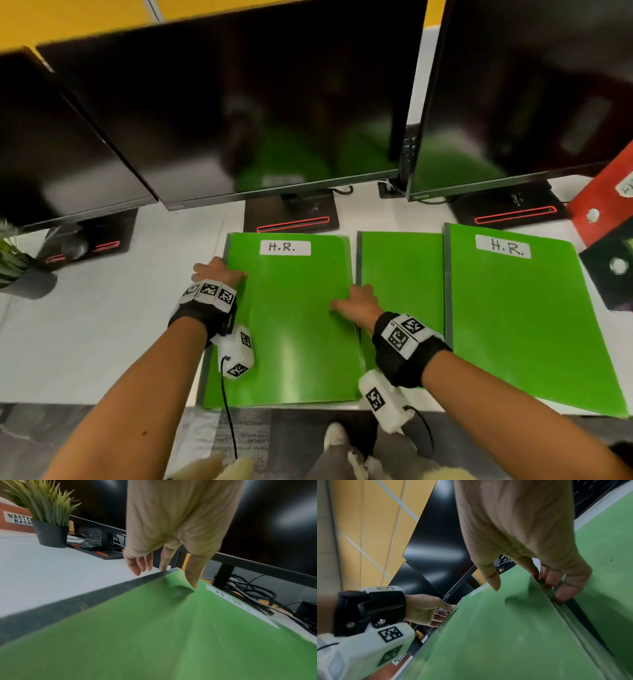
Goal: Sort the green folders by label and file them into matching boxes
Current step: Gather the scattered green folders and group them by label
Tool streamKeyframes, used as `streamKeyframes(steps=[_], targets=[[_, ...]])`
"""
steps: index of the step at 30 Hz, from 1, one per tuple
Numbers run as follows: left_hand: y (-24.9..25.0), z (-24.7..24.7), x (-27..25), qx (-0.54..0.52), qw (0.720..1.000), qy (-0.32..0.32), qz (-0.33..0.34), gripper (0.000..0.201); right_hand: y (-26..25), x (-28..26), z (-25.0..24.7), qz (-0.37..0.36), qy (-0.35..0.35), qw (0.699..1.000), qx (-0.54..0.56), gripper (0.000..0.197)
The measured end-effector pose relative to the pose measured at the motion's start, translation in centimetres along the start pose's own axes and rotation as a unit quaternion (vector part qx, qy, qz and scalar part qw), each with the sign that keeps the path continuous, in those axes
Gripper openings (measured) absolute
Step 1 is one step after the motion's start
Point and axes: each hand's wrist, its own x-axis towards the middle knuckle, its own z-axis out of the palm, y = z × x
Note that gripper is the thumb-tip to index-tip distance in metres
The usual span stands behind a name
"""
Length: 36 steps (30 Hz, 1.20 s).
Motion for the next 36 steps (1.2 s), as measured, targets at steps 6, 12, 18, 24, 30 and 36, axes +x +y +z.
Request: streamKeyframes(steps=[6,12,18,24,30,36], targets=[[0.6,1.7,-0.4,-0.038,0.999,-0.014,0.001,0.075,0.5,0.7,-0.2,-0.02,0.013,0.999,0.029,0.027],[6.6,2.3,-2.4,-0.026,0.993,0.047,0.109,0.076,2.7,0.6,-5.2,-0.034,0.069,0.988,0.133,0.053],[13.8,6.6,-6.7,-0.056,0.966,-0.075,0.242,0.048,9.5,1.8,-12.3,0.054,0.186,0.967,0.164,0.042],[18.4,13.7,-13.2,0.021,0.917,-0.284,0.28,0.056,17.3,0.6,-17.9,0.165,0.319,0.928,0.103,0.032],[21.1,17.8,-16.7,0.055,0.914,-0.322,0.24,0.065,21.7,0.0,-19.7,0.271,0.285,0.919,0.025,0.056],[23.1,18.1,-16.9,-0.003,0.906,-0.369,0.209,0.042,23.3,0.3,-20.6,0.287,0.234,0.929,-0.021,0.089]])
